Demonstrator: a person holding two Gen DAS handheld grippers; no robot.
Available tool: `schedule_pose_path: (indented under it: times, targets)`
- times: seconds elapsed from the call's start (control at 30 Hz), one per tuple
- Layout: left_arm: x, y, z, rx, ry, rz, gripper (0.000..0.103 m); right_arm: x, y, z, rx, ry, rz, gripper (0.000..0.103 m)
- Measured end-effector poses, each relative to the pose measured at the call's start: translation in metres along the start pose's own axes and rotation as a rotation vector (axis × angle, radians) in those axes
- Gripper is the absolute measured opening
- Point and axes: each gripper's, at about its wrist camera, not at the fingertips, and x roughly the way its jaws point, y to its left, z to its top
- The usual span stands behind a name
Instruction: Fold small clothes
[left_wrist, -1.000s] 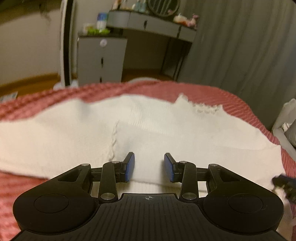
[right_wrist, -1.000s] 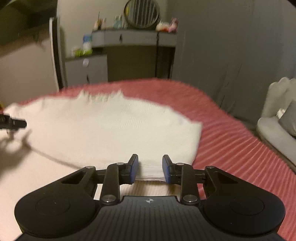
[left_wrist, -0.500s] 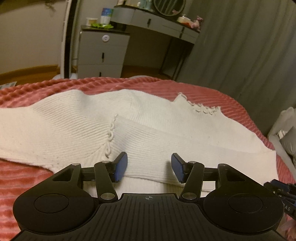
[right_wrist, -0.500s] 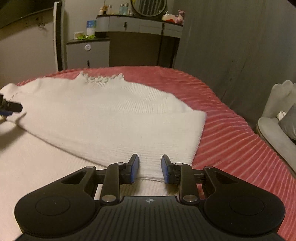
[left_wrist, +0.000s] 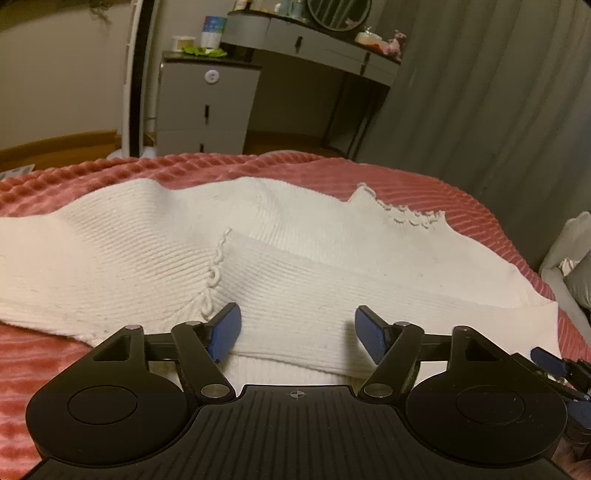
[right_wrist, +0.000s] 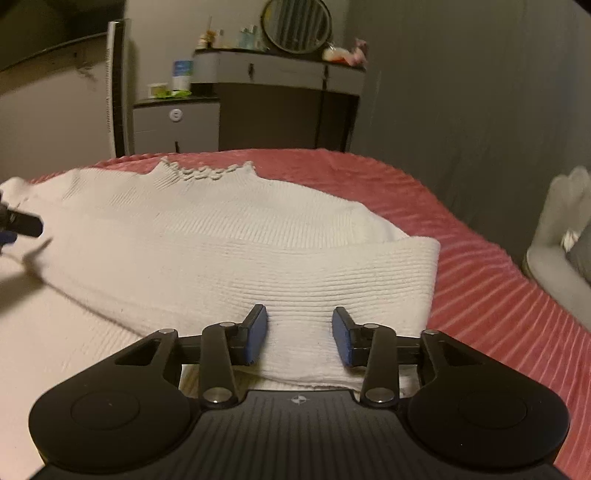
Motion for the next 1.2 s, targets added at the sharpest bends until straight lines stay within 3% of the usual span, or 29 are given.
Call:
schedule_pose_path:
  times: [0.1, 0.17, 0.23, 0.3, 0.47, 0.57, 0.67, 0.73, 0.83, 0.97, 1.03, 1.1, 1.2]
  targets:
    - [-0.004, 0.004, 0.000, -0.012, 0.001, -0.017, 0.076, -0.002, 0.003, 0.001, -0.013, -0.001, -0.027, 0.047]
    - [-0.016, 0.014, 0.001, -0.039, -0.011, -0.034, 0.075, -0.010, 0.006, 0.005, -0.014, 0.009, -0.098, 0.069]
    - [-0.031, 0.029, 0.002, -0.067, -0.034, -0.031, 0.077, -0.030, 0.005, 0.004, 0.029, 0.013, -0.145, 0.070]
    - [-0.047, 0.055, 0.003, -0.113, -0.066, 0.012, 0.080, -0.054, 0.003, 0.000, 0.109, 0.016, -0.136, 0.076]
    - [-0.087, 0.160, 0.003, -0.390, -0.150, 0.127, 0.083, -0.112, 0.019, -0.015, 0.280, -0.003, -0.052, 0.083]
    - [-0.115, 0.225, -0.006, -0.582, -0.219, 0.191, 0.083, -0.130, 0.041, -0.023, 0.280, -0.016, 0.008, 0.083]
    - [-0.134, 0.273, -0.017, -0.700, -0.244, 0.257, 0.080, -0.135, 0.059, -0.028, 0.256, -0.006, 0.031, 0.083]
    - [-0.139, 0.304, -0.027, -0.805, -0.266, 0.249, 0.075, -0.133, 0.068, -0.029, 0.252, 0.014, 0.033, 0.083]
    - [-0.141, 0.337, -0.039, -0.942, -0.342, 0.172, 0.064, -0.131, 0.075, -0.029, 0.236, 0.037, 0.030, 0.083]
    - [-0.132, 0.350, -0.029, -0.906, -0.376, 0.206, 0.059, -0.136, 0.080, -0.030, 0.199, 0.044, 0.007, 0.083]
    - [-0.129, 0.351, -0.026, -0.898, -0.373, 0.230, 0.042, -0.139, 0.078, -0.030, 0.187, 0.040, -0.007, 0.083]
    - [-0.124, 0.357, -0.019, -0.897, -0.357, 0.235, 0.012, -0.142, 0.074, -0.029, 0.181, 0.034, -0.030, 0.083]
    - [-0.126, 0.359, -0.017, -0.895, -0.353, 0.207, 0.009, -0.146, 0.065, -0.031, 0.182, 0.034, -0.049, 0.083]
